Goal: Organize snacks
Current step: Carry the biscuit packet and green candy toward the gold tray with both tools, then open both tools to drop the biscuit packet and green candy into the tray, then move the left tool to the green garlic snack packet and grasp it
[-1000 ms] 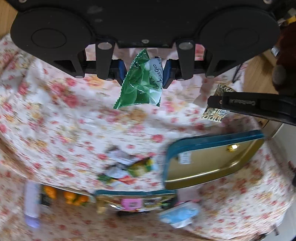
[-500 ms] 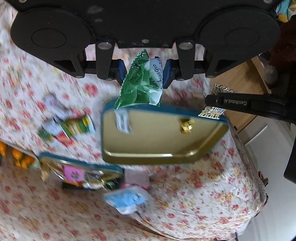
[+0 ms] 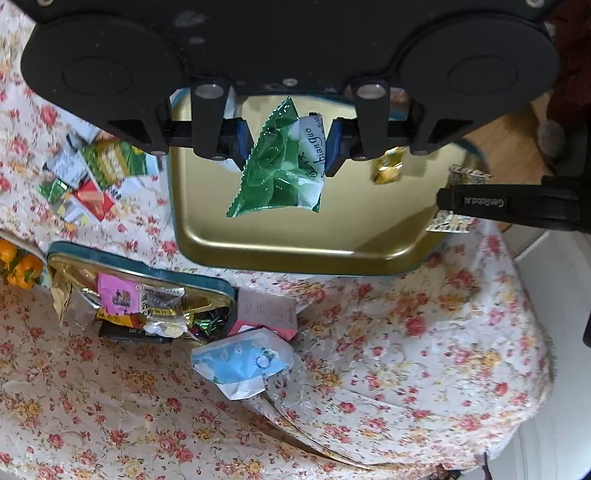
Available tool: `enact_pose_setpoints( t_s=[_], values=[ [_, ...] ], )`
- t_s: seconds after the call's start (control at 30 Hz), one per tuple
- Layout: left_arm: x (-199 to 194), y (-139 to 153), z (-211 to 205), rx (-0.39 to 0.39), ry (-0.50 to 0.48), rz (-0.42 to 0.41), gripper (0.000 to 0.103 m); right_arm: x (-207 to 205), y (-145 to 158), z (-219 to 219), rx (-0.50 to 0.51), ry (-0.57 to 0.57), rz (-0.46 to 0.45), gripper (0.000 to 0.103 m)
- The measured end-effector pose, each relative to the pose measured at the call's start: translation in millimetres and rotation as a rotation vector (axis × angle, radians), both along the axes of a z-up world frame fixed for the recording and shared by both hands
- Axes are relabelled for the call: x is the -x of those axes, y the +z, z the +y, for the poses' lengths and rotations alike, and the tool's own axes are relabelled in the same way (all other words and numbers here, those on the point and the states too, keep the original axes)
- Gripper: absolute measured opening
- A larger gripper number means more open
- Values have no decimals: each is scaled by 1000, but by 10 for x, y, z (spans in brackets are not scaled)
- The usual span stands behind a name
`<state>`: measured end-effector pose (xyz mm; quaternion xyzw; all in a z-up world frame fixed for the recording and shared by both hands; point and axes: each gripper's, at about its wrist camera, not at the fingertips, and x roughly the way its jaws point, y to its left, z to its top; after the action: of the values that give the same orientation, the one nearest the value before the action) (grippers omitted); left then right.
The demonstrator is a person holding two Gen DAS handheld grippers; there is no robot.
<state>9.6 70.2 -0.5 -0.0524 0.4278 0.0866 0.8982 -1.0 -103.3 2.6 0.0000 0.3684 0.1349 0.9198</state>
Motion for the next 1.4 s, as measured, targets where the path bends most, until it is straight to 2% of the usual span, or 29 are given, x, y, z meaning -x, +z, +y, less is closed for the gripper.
enact_pose_setpoints(
  t_s=[0.27,0.5,0.7,1.07,1.4],
  values=[
    [-211,-114,15,-1,-6,22,44,-256,-180,94,38,-13,18,42],
    [-238,-147,19,-15,-14,25,47,-309,-293,144,49,-17,44,42],
    [-131,-73,6,9,-10,10,48,-238,-251,120,64,-28,22,42],
    [299,97,-356,8,-71,-16,48,232,-5,-197,10,-93,-25,43],
    [696,39,-1054,-9,-257,21,48,871,-159,-740,2,-185,29,44]
  ],
)
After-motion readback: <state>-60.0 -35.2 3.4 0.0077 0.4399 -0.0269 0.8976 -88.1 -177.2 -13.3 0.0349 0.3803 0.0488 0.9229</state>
